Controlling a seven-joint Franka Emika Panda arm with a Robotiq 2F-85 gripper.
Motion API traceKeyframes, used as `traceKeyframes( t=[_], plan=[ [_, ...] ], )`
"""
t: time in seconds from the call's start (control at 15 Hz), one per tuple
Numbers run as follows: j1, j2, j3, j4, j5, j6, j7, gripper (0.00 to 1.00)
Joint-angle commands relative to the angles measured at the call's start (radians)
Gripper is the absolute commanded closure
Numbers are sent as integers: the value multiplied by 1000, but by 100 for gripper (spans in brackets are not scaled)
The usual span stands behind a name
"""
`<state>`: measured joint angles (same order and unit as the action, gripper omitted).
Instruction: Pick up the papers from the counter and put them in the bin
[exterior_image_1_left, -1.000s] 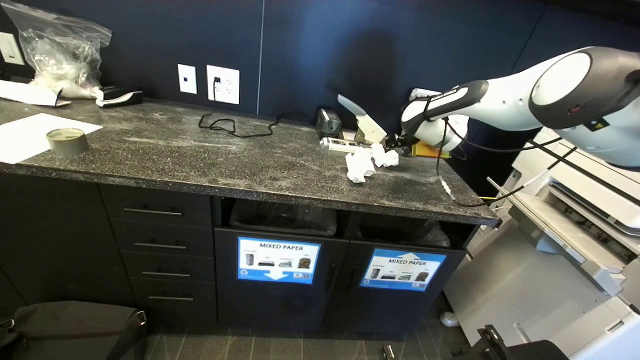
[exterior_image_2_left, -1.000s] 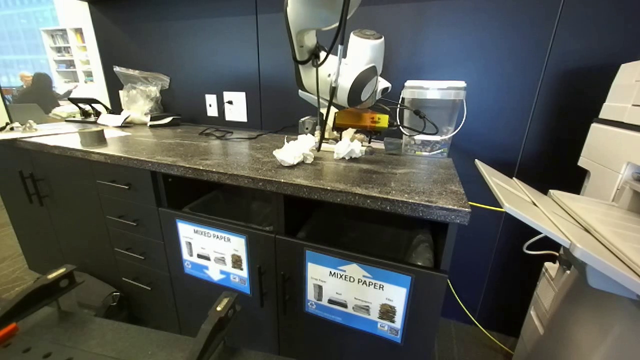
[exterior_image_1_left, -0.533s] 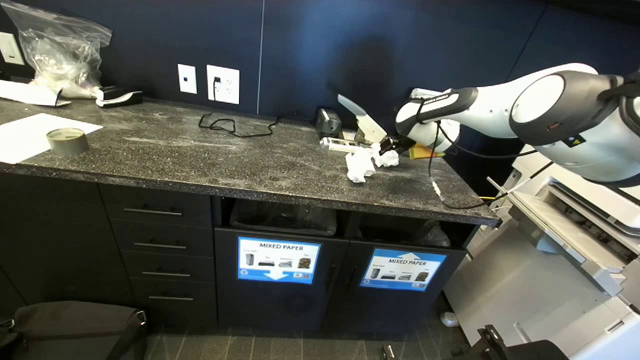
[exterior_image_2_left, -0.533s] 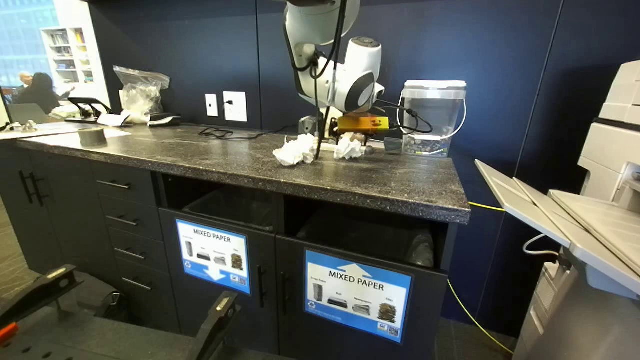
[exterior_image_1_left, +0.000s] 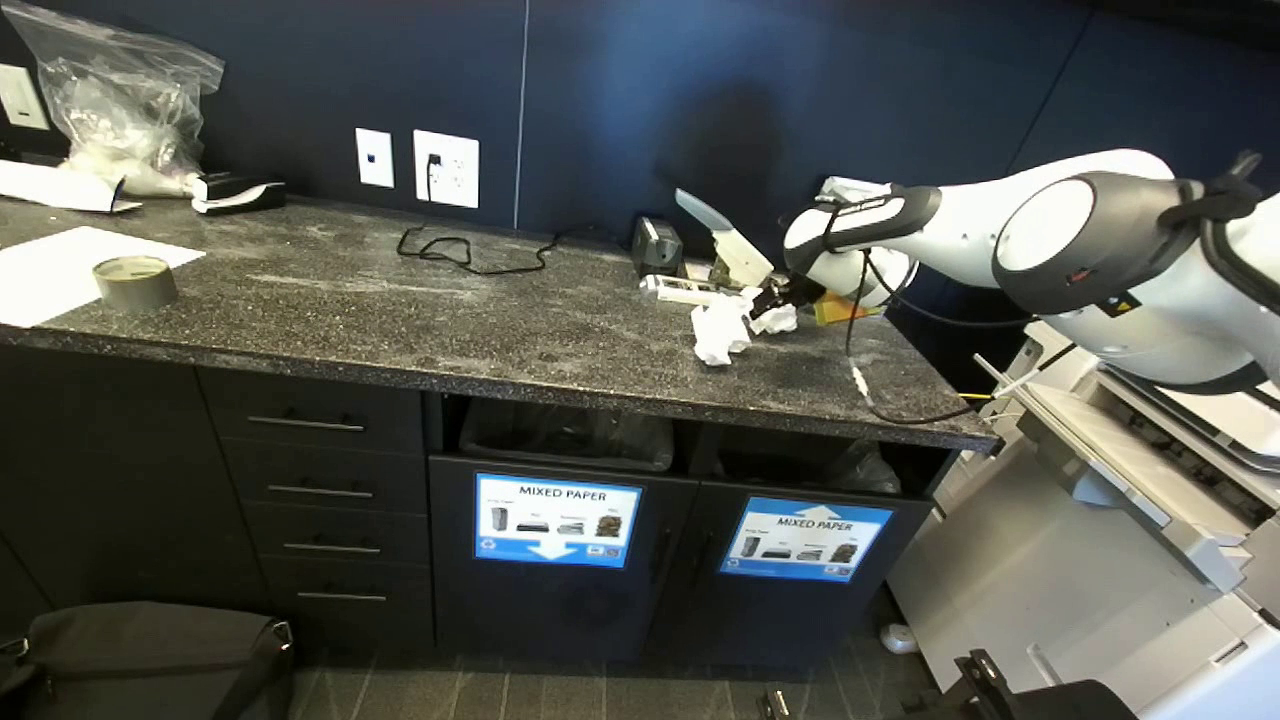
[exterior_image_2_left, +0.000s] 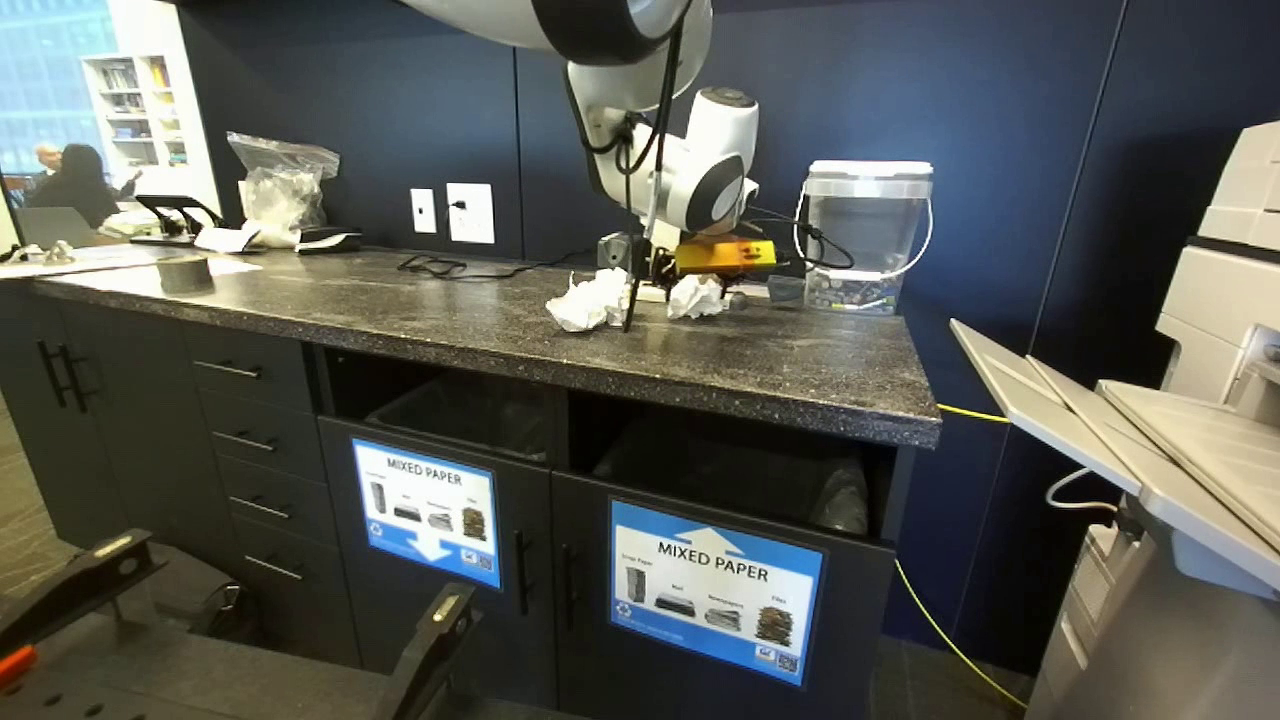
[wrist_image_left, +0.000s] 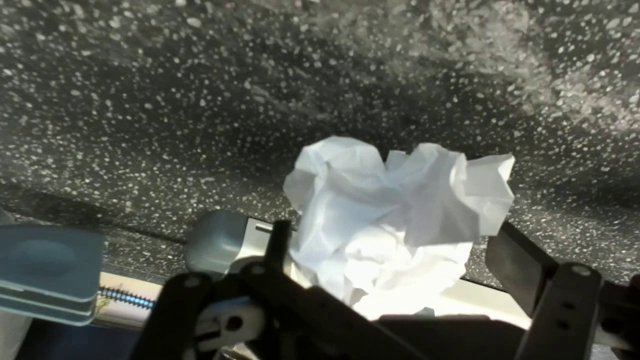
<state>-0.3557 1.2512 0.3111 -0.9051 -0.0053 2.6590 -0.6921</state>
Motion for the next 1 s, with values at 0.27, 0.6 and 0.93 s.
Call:
traceKeyframes(
  t=[0.27, 0.6, 0.93],
  plan=[
    [38, 76, -21, 142, 30, -47, -59, 32],
    [48, 90, -38, 166, 26, -52, -62, 71],
    [75, 80, -106, 179, 0, -126, -45, 89]
  ],
)
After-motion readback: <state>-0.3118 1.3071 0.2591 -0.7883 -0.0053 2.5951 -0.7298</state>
